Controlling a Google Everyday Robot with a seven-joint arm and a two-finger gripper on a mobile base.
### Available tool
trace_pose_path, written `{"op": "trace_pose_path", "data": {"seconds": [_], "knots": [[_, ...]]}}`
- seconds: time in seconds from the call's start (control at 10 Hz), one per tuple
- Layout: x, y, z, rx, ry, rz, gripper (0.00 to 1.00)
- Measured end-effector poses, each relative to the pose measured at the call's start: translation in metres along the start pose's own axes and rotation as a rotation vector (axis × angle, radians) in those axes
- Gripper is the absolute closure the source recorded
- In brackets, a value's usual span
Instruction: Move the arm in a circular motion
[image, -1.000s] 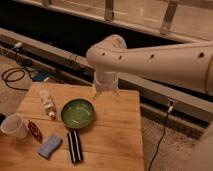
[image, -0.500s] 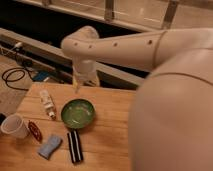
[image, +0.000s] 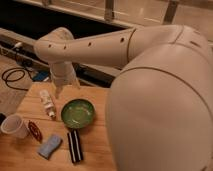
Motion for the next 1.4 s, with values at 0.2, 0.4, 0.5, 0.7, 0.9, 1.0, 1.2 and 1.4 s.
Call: {"op": "trace_pose_path", "data": {"seconds": [0.2, 0.4, 0.5, 0.7, 0.9, 1.0, 1.2, 1.4], "knots": [[0.02, 0.004, -0.005, -0.008, 0.0, 0.02, 0.35], [0.054, -0.01, -0.011, -0.002, 0.003, 0.067, 0.35], [0.076, -0.023, -0.015, 0.005, 0.005, 0.1, 0.35], [0.114, -0.055, -0.021, 0.027, 0.011, 0.174, 0.35], [0.152, -0.093, -0.029, 0.06, 0.019, 0.257, 0.35], [0.166, -0.116, -0.032, 0.08, 0.024, 0.301, 0.35], [0.178, -0.173, -0.044, 0.133, 0.021, 0.365, 0.35], [0.174, -0.208, -0.05, 0.158, 0.015, 0.358, 0.35]]}}
